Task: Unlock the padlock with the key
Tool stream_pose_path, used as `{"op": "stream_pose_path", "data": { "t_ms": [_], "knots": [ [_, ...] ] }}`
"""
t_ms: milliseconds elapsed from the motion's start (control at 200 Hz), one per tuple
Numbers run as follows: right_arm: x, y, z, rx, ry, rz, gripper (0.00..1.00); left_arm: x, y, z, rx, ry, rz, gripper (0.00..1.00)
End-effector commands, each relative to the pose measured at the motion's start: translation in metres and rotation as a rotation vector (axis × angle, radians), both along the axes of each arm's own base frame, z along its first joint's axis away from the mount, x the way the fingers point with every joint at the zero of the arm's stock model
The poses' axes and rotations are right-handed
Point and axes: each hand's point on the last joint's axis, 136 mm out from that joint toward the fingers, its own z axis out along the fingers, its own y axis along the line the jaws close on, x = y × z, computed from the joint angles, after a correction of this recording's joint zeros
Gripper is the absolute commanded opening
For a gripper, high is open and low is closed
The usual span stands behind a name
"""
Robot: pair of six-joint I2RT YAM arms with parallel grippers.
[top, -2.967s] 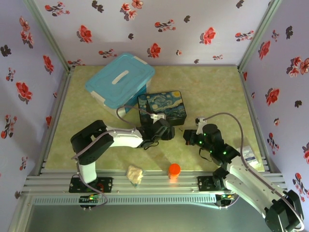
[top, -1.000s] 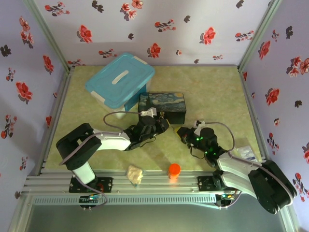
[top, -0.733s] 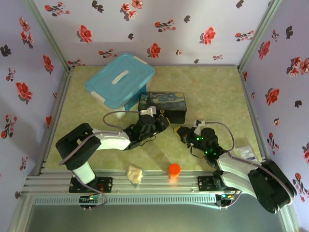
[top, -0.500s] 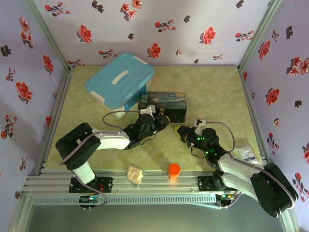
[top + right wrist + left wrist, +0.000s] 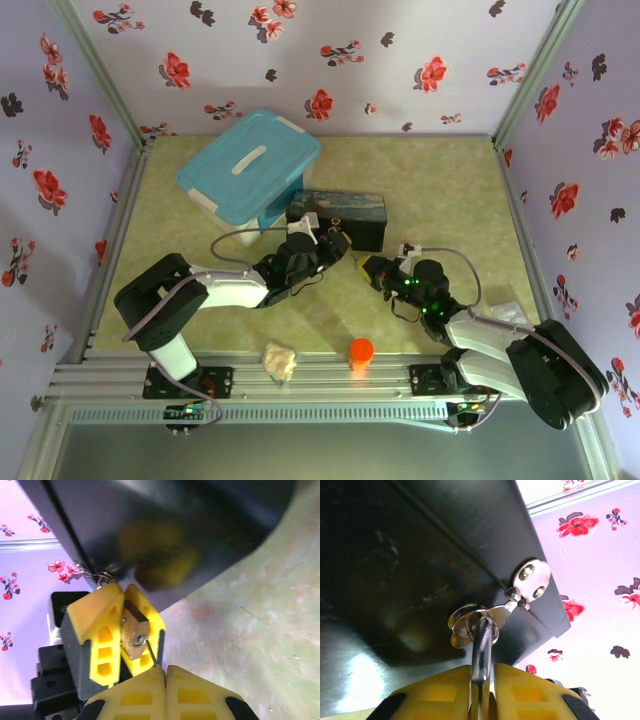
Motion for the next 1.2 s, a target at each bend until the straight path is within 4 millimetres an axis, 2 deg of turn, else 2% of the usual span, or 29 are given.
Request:
{"op": "stream_pose_path", "data": {
  "t_ms": [0, 490, 740, 895, 1105, 1195],
  "knots": [
    [0.003, 0.007, 0.025, 0.02, -0.087, 0.025, 0.0, 0.007, 0.001, 0.04, -0.109, -0.069, 0.019, 0.0],
    [0.005, 0.016, 0.023, 0.005, -0.097, 0.059, 0.0, 0.007, 0.0, 0.041, -0.124, -0.063, 0.018, 0.0],
    [-0.003, 0.0, 0.005, -0.064, -0.062, 0.01, 0.0, 0.01, 0.005, 0.036, -0.121, -0.058, 0.034, 0.0],
    [-0.007, -0.005, 0.006, -0.097, -0.072, 0.004, 0.0, 0.011, 0.006, 0.039, -0.133, -0.057, 0.038, 0.0],
    [-0.001, 0.002, 0.013, -0.06, -0.102, 0.015, 0.0, 0.01, 0.006, 0.045, -0.143, -0.061, 0.032, 0.0],
    [0.002, 0.004, 0.015, -0.065, -0.113, 0.014, 0.0, 0.009, 0.007, 0.041, -0.141, -0.049, 0.034, 0.0]
  ]
}}
